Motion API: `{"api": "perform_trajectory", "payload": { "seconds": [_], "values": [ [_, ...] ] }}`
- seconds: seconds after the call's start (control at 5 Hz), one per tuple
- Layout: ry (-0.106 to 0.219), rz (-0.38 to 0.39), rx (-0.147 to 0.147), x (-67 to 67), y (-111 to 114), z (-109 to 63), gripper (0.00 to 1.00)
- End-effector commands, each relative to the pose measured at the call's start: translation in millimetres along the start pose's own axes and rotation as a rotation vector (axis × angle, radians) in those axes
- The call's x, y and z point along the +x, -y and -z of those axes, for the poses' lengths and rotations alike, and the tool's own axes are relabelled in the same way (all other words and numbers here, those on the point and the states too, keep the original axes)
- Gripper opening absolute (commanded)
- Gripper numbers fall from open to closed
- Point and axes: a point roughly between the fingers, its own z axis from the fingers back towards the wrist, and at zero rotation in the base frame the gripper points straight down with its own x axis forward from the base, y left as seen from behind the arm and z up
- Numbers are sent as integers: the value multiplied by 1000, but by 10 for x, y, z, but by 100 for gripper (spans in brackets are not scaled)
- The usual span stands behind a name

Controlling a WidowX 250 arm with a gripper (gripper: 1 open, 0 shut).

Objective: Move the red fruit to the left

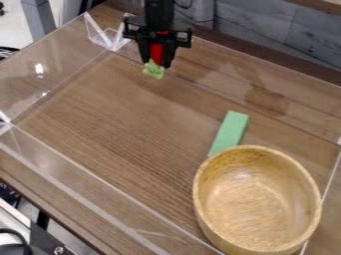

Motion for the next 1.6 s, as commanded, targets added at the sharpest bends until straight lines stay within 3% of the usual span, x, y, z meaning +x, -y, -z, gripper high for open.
{"api": "perform_trajectory", "payload": {
  "seconds": [0.0, 0.2, 0.4, 0.6, 1.0, 1.2, 1.4],
  "values": [
    [38, 2, 0, 29, -129, -67, 0],
    [39, 24, -6, 32, -18, 0, 0],
    [39, 38, -16, 32, 106, 35, 100],
    [40, -13, -20, 4, 142, 53, 100],
    [73, -104, -33, -46, 200, -84, 100],
    [89, -59, -53, -58, 205, -151, 100],
    [86, -85, -49, -94, 304, -60, 0]
  ]
}}
